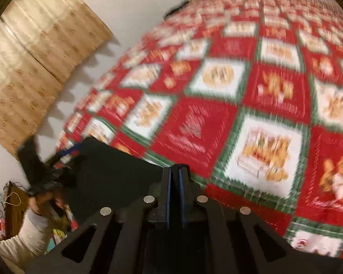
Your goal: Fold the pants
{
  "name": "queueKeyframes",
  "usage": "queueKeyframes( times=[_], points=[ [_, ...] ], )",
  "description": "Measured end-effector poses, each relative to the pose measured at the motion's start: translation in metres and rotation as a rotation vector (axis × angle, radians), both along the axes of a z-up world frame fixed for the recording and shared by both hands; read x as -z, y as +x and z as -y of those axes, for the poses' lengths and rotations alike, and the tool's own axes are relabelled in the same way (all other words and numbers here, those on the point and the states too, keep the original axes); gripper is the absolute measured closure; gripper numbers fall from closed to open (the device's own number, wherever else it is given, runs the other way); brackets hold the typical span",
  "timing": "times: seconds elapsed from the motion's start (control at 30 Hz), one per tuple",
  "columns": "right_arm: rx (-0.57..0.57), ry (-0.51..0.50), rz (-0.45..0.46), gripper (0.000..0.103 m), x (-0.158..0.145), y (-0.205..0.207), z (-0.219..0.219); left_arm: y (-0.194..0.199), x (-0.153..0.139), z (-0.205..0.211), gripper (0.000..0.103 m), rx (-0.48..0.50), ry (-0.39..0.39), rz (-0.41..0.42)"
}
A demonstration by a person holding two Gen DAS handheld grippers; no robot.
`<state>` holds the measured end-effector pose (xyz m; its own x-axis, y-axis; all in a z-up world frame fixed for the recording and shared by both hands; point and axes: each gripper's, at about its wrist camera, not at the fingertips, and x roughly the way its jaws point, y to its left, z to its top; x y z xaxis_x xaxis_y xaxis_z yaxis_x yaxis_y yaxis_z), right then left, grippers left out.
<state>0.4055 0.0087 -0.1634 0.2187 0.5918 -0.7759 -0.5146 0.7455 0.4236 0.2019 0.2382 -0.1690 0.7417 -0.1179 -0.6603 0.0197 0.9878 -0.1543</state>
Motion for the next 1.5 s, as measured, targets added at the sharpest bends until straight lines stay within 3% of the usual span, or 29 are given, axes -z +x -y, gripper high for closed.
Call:
queueKeyframes(
  times=[0.1, 0.17, 0.23, 0.37, 0.5, 0.63, 0.83, 1.07, 1.17, 1.4, 1.43, 1.47, 1.5],
  points=[
    [0.019, 0.015, 0.013, 0.083, 0.005, -0.003, 0.007, -0.011, -0.010, 0.008, 0.035, -0.004, 0.040, 0.011],
    [0.030, -0.002, 0.038, 0.054, -0.007, -0.013, 0.016, -0.018, -0.020, 0.021, 0.035, 0.020, 0.080, 0.037],
    [0.031, -0.003, 0.098, 0.054, -0.026, -0.029, 0.033, -0.024, -0.033, 0.037, 0.035, 0.062, 0.088, 0.067],
    [0.124, 0.002, 0.176, 0.054, -0.064, -0.062, 0.104, -0.024, -0.047, 0.092, 0.035, 0.226, 0.014, 0.080],
    [0.356, -0.024, 0.228, 0.054, -0.092, -0.103, 0.208, -0.023, -0.047, 0.183, 0.035, 0.481, 0.017, 0.079],
    [0.630, -0.111, 0.271, 0.054, -0.109, -0.156, 0.310, -0.025, -0.046, 0.274, 0.035, 0.695, 0.025, 0.076],
    [0.872, -0.126, 0.271, 0.054, -0.112, -0.213, 0.401, -0.031, -0.044, 0.371, 0.035, 0.902, 0.078, 0.056],
    [1.042, -0.054, 0.243, 0.054, -0.096, -0.243, 0.461, -0.025, -0.023, 0.413, 0.042, 0.959, 0.123, -0.007],
    [1.068, -0.046, 0.245, 0.054, -0.094, -0.245, 0.474, -0.029, -0.020, 0.420, 0.043, 0.961, 0.176, 0.018],
    [1.130, -0.016, 0.220, 0.054, -0.082, -0.227, 0.500, -0.019, -0.026, 0.421, 0.078, 0.948, 0.160, -0.013],
    [1.149, 0.003, 0.213, 0.057, -0.080, -0.225, 0.504, -0.019, -0.026, 0.422, 0.085, 0.952, 0.158, -0.018],
    [1.156, 0.039, 0.210, 0.075, -0.079, -0.223, 0.508, -0.019, -0.026, 0.423, 0.088, 0.961, 0.149, -0.025],
    [1.155, 0.056, 0.211, 0.085, -0.079, -0.221, 0.510, -0.019, -0.027, 0.423, 0.091, 0.965, 0.141, -0.029]
  ],
)
